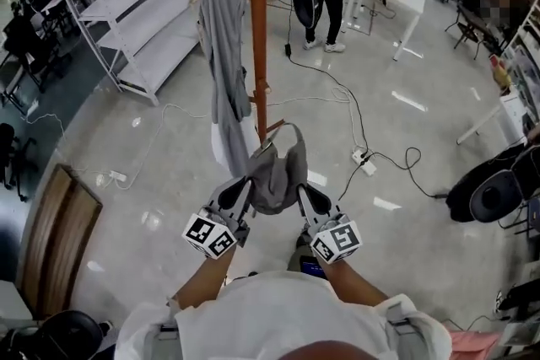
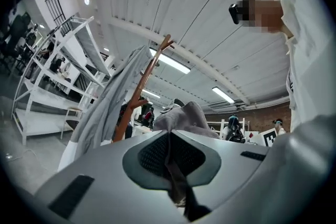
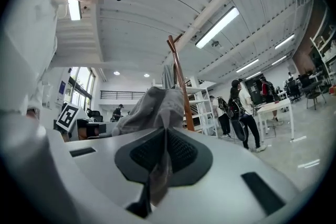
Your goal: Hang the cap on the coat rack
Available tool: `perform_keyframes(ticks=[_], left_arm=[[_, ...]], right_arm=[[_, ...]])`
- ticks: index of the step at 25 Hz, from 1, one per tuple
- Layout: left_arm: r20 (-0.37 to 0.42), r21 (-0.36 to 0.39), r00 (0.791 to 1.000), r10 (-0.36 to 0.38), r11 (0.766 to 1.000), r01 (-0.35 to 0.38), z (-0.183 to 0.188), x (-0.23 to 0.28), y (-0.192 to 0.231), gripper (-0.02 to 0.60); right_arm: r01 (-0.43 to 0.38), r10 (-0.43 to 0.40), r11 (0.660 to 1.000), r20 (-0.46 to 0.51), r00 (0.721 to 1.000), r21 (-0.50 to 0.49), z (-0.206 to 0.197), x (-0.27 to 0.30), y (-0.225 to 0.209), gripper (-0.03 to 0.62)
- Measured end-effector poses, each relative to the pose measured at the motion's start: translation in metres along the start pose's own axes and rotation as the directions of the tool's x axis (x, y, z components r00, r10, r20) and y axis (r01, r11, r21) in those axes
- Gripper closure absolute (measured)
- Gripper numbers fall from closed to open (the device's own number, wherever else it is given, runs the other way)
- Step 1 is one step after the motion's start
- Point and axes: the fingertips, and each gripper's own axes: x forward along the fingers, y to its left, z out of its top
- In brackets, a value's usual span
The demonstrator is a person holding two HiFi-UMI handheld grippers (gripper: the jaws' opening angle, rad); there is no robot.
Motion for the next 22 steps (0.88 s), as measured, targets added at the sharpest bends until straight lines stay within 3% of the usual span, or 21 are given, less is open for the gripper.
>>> perform_keyframes(ticks=[11,22], left_arm=[[0.098,0.128,0.989,0.112,0.984,-0.124,0.043,0.091,-0.003,0.554],[0.212,0.223,0.957,0.2,0.943,-0.247,0.063,0.135,-0.015,0.555]], right_arm=[[-0.195,0.199,0.979,0.085,0.976,-0.052,0.052,0.053,-0.085,0.563],[-0.375,0.379,0.925,0.153,0.913,-0.056,0.078,0.071,-0.125,0.563]])
